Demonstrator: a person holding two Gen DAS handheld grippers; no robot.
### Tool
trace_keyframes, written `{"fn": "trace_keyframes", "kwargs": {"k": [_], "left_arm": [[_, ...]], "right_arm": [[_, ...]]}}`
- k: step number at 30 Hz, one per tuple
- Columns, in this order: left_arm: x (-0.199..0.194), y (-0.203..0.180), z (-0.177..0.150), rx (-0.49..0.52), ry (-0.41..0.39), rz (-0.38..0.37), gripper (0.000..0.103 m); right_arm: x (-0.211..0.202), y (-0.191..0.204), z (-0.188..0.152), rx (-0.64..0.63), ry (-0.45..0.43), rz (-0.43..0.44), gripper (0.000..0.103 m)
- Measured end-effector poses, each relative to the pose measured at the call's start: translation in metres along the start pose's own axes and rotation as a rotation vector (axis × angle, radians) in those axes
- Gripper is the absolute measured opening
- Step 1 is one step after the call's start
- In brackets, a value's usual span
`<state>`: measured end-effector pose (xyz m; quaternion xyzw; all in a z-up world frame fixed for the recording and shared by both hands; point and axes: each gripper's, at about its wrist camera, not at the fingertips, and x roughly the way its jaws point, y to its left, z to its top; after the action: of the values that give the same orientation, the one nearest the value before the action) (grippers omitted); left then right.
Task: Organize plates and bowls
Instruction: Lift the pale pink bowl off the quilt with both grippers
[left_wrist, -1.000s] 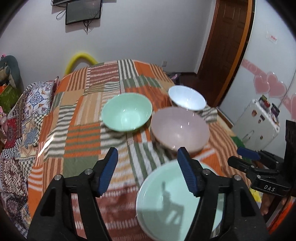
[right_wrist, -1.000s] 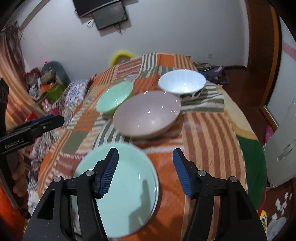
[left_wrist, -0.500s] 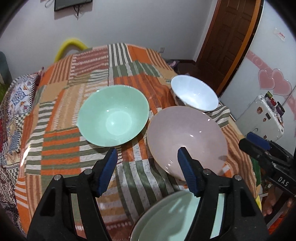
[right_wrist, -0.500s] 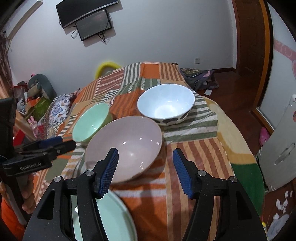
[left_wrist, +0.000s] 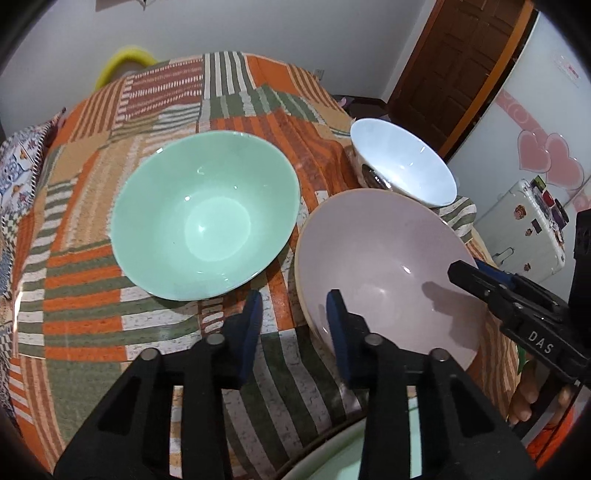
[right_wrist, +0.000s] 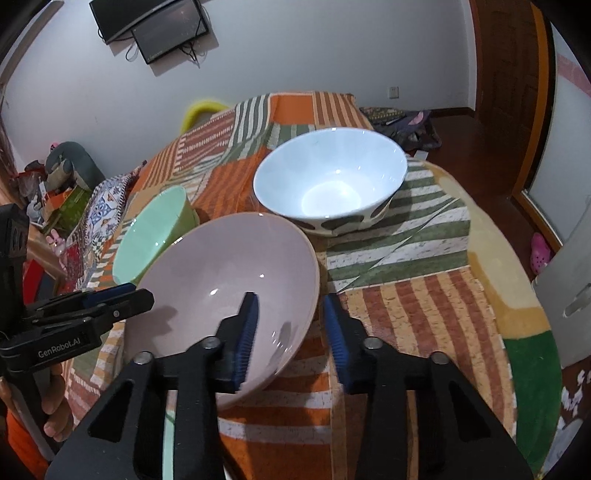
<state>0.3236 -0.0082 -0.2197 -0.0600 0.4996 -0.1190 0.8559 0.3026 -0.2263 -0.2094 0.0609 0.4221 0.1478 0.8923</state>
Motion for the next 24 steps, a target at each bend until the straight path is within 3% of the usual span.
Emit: {"fn": "trace_keyframes", "kwargs": {"k": [3, 6, 11, 24], "left_arm": [[0.007, -0.002, 0.0, 0.002, 0.009, -0.014, 0.024], [0.01, -0.006, 0.0, 0.008, 0.014, -0.028, 0.013], [0.01, -0.016, 0.0, 0.041, 0.013, 0.034, 0.013], [-0.026, -0.022, -0.008, 0.034, -0.024, 0.017, 0.013]], "right_arm": [[0.005, -0.002, -0.002, 0.016, 0.017, 0.008, 0.021], [0.008, -0.005, -0.003, 0.034, 0.029, 0.016, 0.019], [0.005, -0.005, -0.002, 0.038, 0.039, 0.014, 0.018], [-0.018, 0.008, 0.001, 0.012, 0.01, 0.002, 0.018]]}}
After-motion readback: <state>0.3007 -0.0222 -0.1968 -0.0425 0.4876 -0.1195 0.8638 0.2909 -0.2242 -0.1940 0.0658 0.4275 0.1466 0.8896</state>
